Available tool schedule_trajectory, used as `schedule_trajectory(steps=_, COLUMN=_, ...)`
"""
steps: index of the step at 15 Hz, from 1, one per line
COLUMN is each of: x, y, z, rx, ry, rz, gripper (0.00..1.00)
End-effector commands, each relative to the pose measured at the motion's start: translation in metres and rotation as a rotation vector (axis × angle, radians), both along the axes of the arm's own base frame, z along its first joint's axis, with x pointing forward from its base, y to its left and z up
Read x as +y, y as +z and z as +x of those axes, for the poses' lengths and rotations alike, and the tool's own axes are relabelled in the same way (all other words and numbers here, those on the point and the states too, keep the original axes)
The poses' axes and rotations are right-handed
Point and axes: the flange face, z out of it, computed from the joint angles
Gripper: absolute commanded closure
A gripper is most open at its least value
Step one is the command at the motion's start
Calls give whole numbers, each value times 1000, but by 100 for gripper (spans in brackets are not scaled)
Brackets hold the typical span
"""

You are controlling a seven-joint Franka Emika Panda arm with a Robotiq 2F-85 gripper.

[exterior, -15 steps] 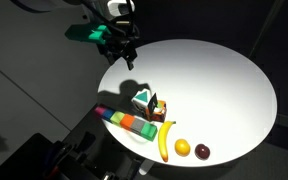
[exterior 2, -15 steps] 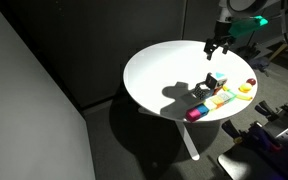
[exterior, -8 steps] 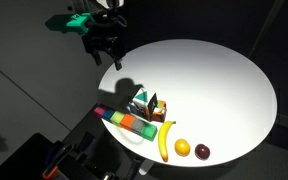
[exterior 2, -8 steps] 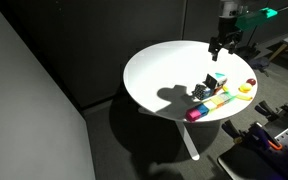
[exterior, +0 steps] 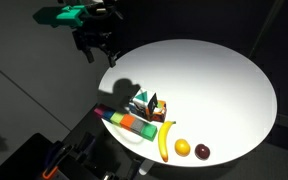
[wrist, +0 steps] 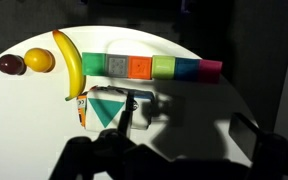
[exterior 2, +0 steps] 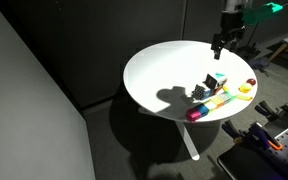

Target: Pick up the soft block with number one on it and stack it on top of the two soft blocks to the right

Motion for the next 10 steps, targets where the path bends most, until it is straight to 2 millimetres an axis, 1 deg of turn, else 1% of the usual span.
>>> schedule_trajectory(steps=1, x=-2, y=7, z=-9, rx=-30, ry=36, rz=21, gripper=0)
schedule_trajectory(steps=2, x=-2, y=6, z=-10, rx=-30, ry=44, rz=26, gripper=0)
schedule_trajectory(steps=3, x=0, y=2, z=-2, rx=-9, ry=25, rz=5, gripper=0)
schedule_trajectory(steps=10, x=0, y=0, z=-5, rx=-11, ry=31, rz=6, gripper=0)
